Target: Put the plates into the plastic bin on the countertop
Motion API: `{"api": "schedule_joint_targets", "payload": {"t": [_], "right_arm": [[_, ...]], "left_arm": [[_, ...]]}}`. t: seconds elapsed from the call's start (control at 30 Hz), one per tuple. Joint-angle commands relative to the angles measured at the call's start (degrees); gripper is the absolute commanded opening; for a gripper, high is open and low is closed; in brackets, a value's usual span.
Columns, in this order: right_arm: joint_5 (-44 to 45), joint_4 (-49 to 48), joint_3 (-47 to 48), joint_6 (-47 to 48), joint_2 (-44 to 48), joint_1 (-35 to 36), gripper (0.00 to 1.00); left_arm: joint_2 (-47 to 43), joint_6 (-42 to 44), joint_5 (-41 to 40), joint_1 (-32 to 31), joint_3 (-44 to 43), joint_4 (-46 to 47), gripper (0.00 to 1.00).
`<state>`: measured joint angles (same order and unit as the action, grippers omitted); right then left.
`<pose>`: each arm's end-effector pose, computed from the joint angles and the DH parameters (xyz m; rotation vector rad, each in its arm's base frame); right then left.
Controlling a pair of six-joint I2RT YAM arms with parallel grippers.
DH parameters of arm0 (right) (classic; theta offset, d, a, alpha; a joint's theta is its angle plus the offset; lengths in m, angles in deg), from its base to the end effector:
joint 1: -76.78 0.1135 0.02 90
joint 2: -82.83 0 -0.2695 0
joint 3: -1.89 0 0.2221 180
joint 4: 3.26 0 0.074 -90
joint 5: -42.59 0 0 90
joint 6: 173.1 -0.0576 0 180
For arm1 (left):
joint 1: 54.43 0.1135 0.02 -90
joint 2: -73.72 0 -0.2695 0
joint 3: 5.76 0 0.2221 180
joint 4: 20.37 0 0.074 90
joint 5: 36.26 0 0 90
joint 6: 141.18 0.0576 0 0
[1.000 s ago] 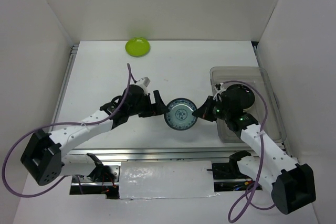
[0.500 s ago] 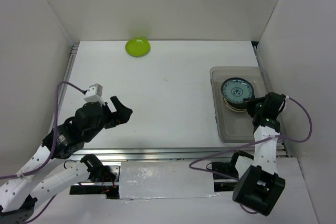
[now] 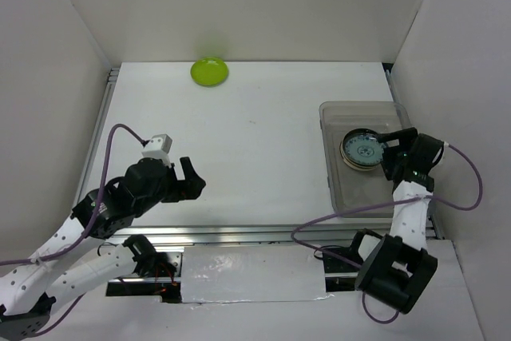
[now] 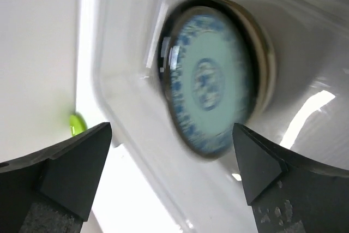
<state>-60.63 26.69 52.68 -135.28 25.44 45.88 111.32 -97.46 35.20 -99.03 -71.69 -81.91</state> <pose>0.1783 -0.0913 0.2375 1.3776 1.7505 0.4600 0.0909 -0.0639 0.3129 -0.2228 2.1629 -0.5862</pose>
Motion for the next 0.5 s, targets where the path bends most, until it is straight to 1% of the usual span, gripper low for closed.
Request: {"api": "schedule_joint_targets", "payload": {"t": [0.0,0.03,0.1,0.13,0.2,0.27,0.3,0.33,0.37,0.4,0.43,0.47], "right_arm": [[2.03,6.68,5.05,2.87,7.36,1.45,1.00],[2.31,8.64,5.31,3.05,10.94,1.45,1.00],[2.31,12.33,4.70,3.75,14.65,1.36,1.00],[1.79,12.96,3.40,3.93,18.06,1.36,1.00],[-0.66,13.31,1.72,4.72,20.90,1.01,1.00],[-7.50,13.93,0.58,5.42,23.28,0.66,1.00],[-12.40,11.67,-0.47,5.34,24.50,0.92,1.00],[-23.85,8.86,-3.79,3.25,27.47,1.45,1.00],[-29.10,1.00,-5.74,1.31,28.89,2.50,1.00],[-32.54,-2.21,-7.15,-0.53,30.65,4.07,1.00],[-33.71,-2.59,-6.99,-1.25,33.54,7.74,1.00],[-33.11,-0.42,-5.77,0.23,34.70,9.95,1.00]], "left_arm": [[-1.21,0.76,0.27,-0.40,-0.19,0.96,0.99],[-1.22,0.23,-1.30,-0.40,-0.28,0.52,0.99],[-0.78,-2.14,-3.15,-0.40,-0.10,-0.27,0.99],[-0.69,-2.75,-4.38,-0.31,0.33,0.25,0.99],[0.10,-4.94,-4.66,-0.14,1.74,1.56,0.99],[1.32,-7.58,-5.27,0.73,2.79,5.07,0.99],[1.68,-8.46,-5.53,1.44,3.84,6.74,0.99],[2.38,-9.26,-5.71,2.49,4.46,11.54,0.99],[4.13,-10.74,-5.63,5.54,4.99,14.46,0.99],[5.54,-11.45,-5.02,7.49,5.52,17.19,0.99],[7.03,-12.16,-3.88,9.95,5.96,24.35,0.99],[10.96,-13.64,-0.21,15.36,6.57,29.21,0.99]]}}
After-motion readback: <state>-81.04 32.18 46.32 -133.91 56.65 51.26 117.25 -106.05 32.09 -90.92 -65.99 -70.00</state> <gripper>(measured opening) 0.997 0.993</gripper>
